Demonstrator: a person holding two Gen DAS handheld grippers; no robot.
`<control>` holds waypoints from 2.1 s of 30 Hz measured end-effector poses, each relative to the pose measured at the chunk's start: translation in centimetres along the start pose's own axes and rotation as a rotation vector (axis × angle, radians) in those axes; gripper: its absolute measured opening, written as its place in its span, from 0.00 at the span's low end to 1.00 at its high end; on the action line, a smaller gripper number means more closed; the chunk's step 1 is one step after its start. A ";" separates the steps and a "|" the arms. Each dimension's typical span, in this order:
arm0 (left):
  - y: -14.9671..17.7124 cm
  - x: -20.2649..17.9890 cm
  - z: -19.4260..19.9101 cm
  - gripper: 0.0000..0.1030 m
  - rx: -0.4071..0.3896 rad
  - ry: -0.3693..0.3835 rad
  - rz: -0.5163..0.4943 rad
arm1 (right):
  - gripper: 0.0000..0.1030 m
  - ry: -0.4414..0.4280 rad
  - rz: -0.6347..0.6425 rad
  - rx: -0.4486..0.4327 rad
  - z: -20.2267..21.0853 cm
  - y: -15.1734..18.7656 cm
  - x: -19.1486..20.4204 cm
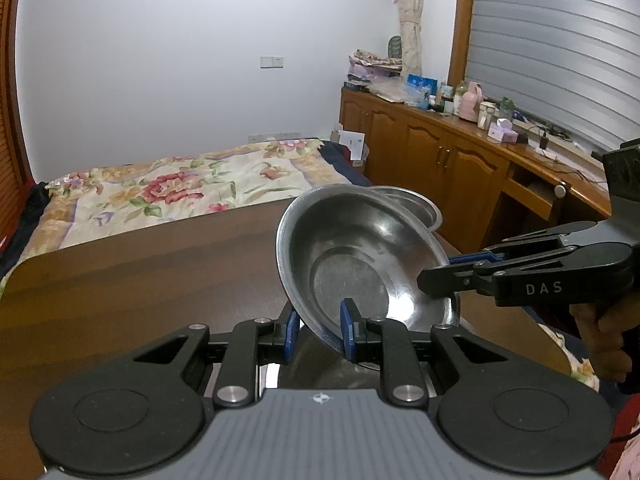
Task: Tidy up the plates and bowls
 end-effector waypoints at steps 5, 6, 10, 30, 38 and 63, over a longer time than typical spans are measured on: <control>1.2 -0.7 1.0 0.23 0.004 0.007 0.011 | 0.20 -0.013 -0.034 -0.011 1.0 0.9 0.0; 1.5 -0.8 1.3 0.23 0.003 0.009 0.014 | 0.20 -0.014 -0.031 -0.018 1.2 1.1 0.0; 2.1 -1.2 1.9 0.23 -0.002 0.011 0.023 | 0.20 -0.020 -0.041 -0.022 1.7 1.8 0.2; 4.9 -1.8 1.1 0.22 0.041 -0.024 -0.070 | 0.13 0.039 0.053 -0.096 1.9 3.4 0.2; 5.7 -0.6 0.6 0.21 0.054 -0.058 -0.090 | 0.10 0.084 0.235 -0.062 1.3 4.8 1.4; 6.0 0.0 0.8 0.19 0.031 -0.062 -0.054 | 0.12 0.059 0.152 0.006 0.1 3.9 1.1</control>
Point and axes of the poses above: each gripper's, at about its wrist camera, not at the fingertips, and z roughly against the way its jaws point, x to its left, y to its underside, the point moved 9 cm from there along -z, roughly the way its jaws point, and after that the axes turned 14 degrees about -x, right-handed, at the moved point
